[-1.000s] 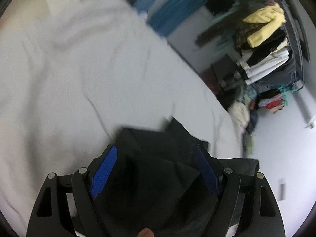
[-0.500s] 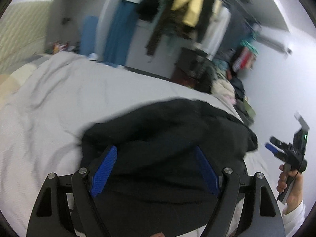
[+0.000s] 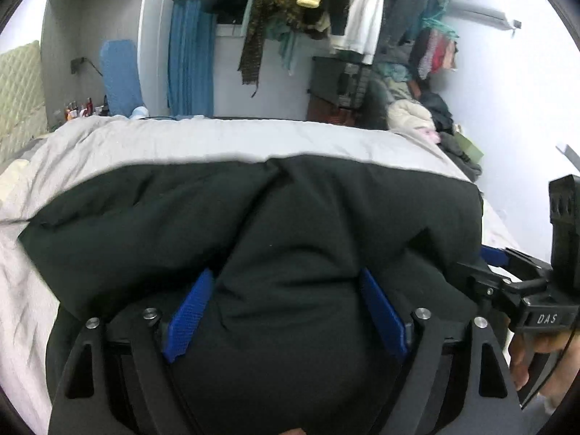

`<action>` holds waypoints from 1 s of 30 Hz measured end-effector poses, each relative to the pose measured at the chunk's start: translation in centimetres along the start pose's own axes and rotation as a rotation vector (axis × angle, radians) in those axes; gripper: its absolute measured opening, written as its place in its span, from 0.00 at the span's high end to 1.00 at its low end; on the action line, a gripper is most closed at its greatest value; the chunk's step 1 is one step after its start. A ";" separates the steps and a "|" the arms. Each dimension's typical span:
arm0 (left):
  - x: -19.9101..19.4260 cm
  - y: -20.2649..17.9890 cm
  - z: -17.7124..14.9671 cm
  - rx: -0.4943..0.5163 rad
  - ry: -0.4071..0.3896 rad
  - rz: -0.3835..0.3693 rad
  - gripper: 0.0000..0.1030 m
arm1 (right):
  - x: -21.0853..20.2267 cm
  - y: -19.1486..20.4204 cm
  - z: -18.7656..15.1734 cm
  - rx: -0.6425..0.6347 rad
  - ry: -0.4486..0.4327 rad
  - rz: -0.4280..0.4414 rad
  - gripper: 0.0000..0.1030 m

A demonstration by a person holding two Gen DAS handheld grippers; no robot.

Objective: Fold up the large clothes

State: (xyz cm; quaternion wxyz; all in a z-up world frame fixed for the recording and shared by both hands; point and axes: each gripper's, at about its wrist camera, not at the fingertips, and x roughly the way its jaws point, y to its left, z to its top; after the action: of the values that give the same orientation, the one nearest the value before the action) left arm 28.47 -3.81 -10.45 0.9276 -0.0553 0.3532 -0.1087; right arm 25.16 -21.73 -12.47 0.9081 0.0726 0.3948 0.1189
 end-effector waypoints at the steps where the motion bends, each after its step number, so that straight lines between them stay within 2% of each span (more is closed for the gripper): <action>1: 1.0 0.2 0.5 -0.002 0.006 0.008 0.17 | 0.6 -0.3 0.3 -0.004 -0.001 -0.018 0.06; 8: 5.9 1.0 2.6 0.015 0.025 0.068 0.16 | 4.5 -0.8 2.1 -0.036 -0.020 -0.074 0.00; 15: 9.8 2.1 4.2 -0.007 0.030 0.104 0.14 | 7.1 -1.7 3.3 -0.022 -0.025 -0.073 0.00; 18: 10.8 2.9 4.9 -0.033 0.042 0.095 0.14 | 7.6 -2.4 3.5 0.004 -0.019 -0.054 0.00; 21: 9.9 3.7 5.2 -0.053 0.049 0.068 0.14 | 6.7 -2.9 3.5 0.031 -0.004 -0.016 0.00; 24: 6.5 5.0 4.5 -0.075 -0.004 0.045 0.14 | 4.5 -3.5 3.0 0.040 -0.002 0.014 0.01; 27: 3.5 6.8 3.3 -0.102 -0.028 0.063 0.14 | 1.3 -5.5 2.5 0.039 -0.037 -0.020 0.01; 30: 0.3 9.4 1.5 -0.126 -0.052 0.159 0.14 | -1.7 -9.1 1.8 0.121 -0.082 -0.072 0.01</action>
State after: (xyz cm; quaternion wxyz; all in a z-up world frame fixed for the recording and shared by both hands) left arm 31.26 5.32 -11.20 0.9368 -0.0880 0.3385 -0.0110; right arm 26.84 -30.96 -12.12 0.9212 0.1180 0.3660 0.0590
